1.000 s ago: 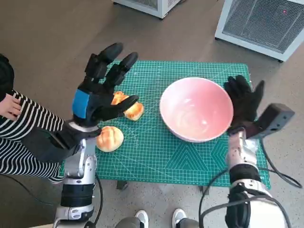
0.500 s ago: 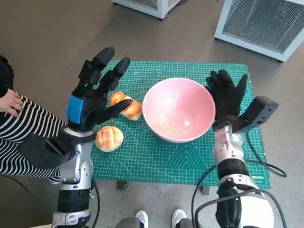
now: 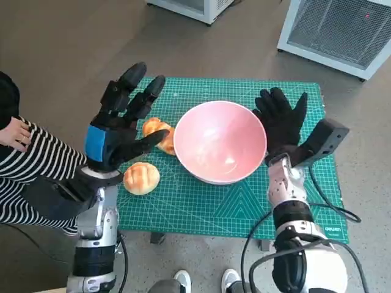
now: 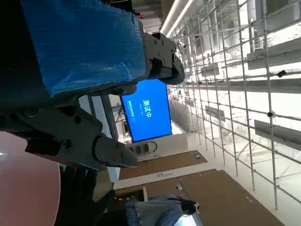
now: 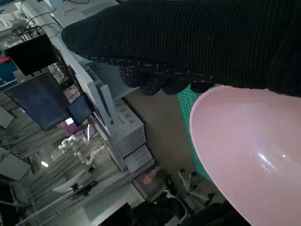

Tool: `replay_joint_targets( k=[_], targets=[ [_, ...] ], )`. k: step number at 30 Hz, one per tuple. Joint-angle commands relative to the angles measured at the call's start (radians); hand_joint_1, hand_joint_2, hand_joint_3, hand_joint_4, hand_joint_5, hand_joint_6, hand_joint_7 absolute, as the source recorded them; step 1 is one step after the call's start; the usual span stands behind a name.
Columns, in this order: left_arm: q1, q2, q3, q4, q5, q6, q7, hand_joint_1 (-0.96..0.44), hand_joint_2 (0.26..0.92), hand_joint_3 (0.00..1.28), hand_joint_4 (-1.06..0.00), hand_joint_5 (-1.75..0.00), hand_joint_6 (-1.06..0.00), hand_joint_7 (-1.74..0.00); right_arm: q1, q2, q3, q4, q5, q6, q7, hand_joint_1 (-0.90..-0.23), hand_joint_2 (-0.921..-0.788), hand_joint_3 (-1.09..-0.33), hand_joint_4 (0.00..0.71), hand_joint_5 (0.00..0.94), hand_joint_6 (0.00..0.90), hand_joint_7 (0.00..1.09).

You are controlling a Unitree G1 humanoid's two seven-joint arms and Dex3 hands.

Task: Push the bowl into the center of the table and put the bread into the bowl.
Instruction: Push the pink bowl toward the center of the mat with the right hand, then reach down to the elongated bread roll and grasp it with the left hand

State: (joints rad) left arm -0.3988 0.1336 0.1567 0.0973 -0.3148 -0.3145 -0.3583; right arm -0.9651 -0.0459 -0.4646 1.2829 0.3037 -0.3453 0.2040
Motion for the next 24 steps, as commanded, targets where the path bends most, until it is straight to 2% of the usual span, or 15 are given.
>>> replay_joint_targets(
  k=[1, 3, 5, 9, 12, 17, 20, 24],
  targets=[
    [-0.008, -0.005, -0.011, 0.002, 0.005, -0.001, 0.001, -0.18, 0.921, 0.08, -0.41, 0.0, -0.22, -0.35, 0.029, -0.039, 0.077, -0.045, -0.083, -0.108, 0.027, -0.724, -0.921, -0.849, 0.151, 0.0, 0.143, 0.25],
    [-0.019, -0.01, -0.015, 0.008, 0.003, 0.002, 0.002, -0.18, 0.921, 0.09, -0.4, 0.0, -0.23, -0.35, 0.041, -0.058, 0.119, -0.075, -0.125, -0.171, 0.037, -0.729, -0.921, -0.85, 0.148, 0.0, 0.13, 0.24],
    [-0.029, -0.014, -0.019, 0.014, 0.0, 0.005, 0.002, -0.18, 0.921, 0.09, -0.4, 0.0, -0.23, -0.34, 0.05, -0.071, 0.144, -0.1, -0.15, -0.212, 0.044, -0.727, -0.921, -0.856, 0.148, 0.0, 0.125, 0.24],
    [-0.052, -0.026, -0.029, 0.026, -0.006, 0.01, -0.003, -0.18, 0.921, 0.09, -0.4, 0.0, -0.23, -0.34, 0.081, -0.095, 0.186, -0.187, -0.177, -0.29, 0.077, -0.729, -0.921, -0.863, 0.154, 0.004, 0.129, 0.25],
    [-0.067, -0.031, -0.035, 0.033, -0.009, 0.01, -0.009, -0.2, 0.921, 0.09, -0.4, 0.0, -0.23, -0.34, 0.107, -0.104, 0.207, -0.258, -0.172, -0.319, 0.101, -0.741, -0.921, -0.848, 0.163, 0.007, 0.144, 0.26],
    [-0.099, -0.034, -0.046, 0.053, -0.013, 0.001, -0.032, -0.23, 0.921, 0.1, -0.4, 0.0, -0.24, -0.35, 0.188, -0.101, 0.24, -0.466, -0.132, -0.333, 0.152, -0.754, -0.921, -0.805, 0.177, 0.012, 0.171, 0.29],
    [-0.119, -0.037, -0.051, 0.061, -0.022, 0.003, -0.048, -0.24, 0.921, 0.1, -0.4, 0.0, -0.19, -0.43, 0.242, -0.099, 0.257, -0.596, -0.114, -0.328, 0.167, -0.774, -0.921, -0.769, 0.2, 0.021, 0.203, 0.32],
    [-0.143, -0.038, -0.055, 0.069, -0.025, 0.004, -0.065, -0.26, 0.92, 0.11, -0.38, 0.0, -0.11, -0.59, 0.296, -0.103, 0.28, -0.718, -0.117, -0.313, 0.168, -0.788, -0.921, -0.743, 0.229, 0.03, 0.225, 0.35]
  ],
)
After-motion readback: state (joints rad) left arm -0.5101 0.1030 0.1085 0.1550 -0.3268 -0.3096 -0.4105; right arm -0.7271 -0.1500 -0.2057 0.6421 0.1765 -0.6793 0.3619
